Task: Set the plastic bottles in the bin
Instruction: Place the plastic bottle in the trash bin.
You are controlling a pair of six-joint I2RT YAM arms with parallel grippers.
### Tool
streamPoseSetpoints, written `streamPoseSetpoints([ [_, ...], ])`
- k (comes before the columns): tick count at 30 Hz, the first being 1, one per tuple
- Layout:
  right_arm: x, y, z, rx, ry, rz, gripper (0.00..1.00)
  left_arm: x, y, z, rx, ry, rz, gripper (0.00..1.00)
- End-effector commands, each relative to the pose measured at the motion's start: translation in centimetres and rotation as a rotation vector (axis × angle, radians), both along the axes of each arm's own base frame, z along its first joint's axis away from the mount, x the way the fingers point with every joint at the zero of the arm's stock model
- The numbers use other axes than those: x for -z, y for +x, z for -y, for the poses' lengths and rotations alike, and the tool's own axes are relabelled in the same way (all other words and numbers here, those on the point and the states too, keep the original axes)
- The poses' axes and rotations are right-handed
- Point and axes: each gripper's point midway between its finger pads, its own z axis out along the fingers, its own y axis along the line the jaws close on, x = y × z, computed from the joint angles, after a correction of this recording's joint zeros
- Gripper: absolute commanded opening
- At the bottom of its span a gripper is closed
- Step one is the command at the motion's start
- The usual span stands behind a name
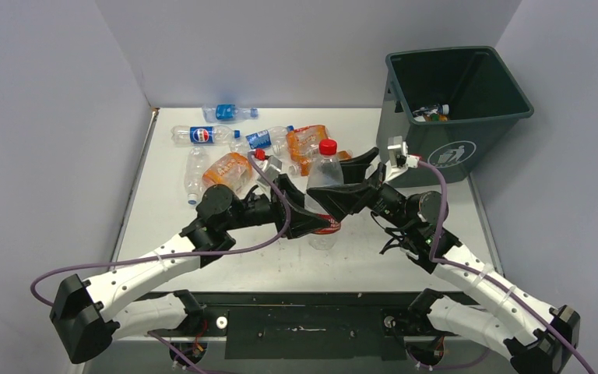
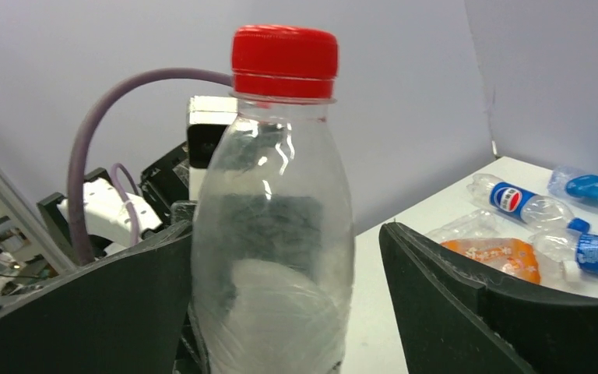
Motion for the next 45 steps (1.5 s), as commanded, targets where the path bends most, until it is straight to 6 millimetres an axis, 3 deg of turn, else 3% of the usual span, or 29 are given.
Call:
streamPoseSetpoints([
  [1, -2.5, -0.1, 1.3, 0.077, -0.003, 0.063, 0.90, -2.1, -0.4, -1.1, -0.039, -0.040, 0.095, 0.30],
  [8, -4.9, 0.8, 3.1, 0.208, -0.069, 0.099, 0.94, -0.3, -0.2, -2.1, -0.095, 0.036, 0.124, 0.28],
  [15, -6.4, 2.1, 2.3, 0.227, -0.124, 0.108, 0.88, 0.6, -0.1, -2.5, -0.109, 0.079, 0.133, 0.27],
  [24, -5.8, 2.9, 0.6, 0.187, -0.156, 0.081, 0.69, 0.9, -0.1, -2.5, -0.109, 0.094, 0.143, 0.26],
  [27, -5.4, 3.1, 0.5, 0.186, -0.166, 0.071, 0.50, 0.8, -0.1, -2.6, -0.110, 0.095, 0.148, 0.26],
  [29, -5.6, 2.9, 0.6, 0.187, -0.165, 0.079, 0.35, 0.8, -0.1, -2.6, -0.111, 0.101, 0.153, 0.36],
  [31, -5.8, 2.7, 0.9, 0.192, -0.169, 0.088, 0.21, 0.6, -0.1, -2.8, -0.119, 0.111, 0.174, 0.66],
  [32, -6.1, 2.6, 1.1, 0.200, -0.171, 0.093, 0.13, 0.3, 0.1, -3.1, -0.138, 0.118, 0.194, 0.92],
  [33, -6.5, 2.6, 1.5, 0.216, -0.171, 0.095, 0.07, 0.0, 0.4, -3.5, -0.168, 0.131, 0.226, 0.98],
  [36, -7.7, 2.8, 2.9, 0.285, -0.182, 0.113, 0.05, -1.4, 1.8, -5.4, -0.306, 0.156, 0.301, 0.96],
  [40, -10.5, 4.3, 6.7, 0.505, -0.168, 0.121, 0.05, -3.2, 4.3, -9.1, -0.555, 0.174, 0.412, 0.96],
  [45, -15.7, 6.1, 13.2, 0.854, -0.023, 0.154, 0.05, -1.6, 7.7, -14.4, -0.870, 0.296, 0.512, 0.96],
])
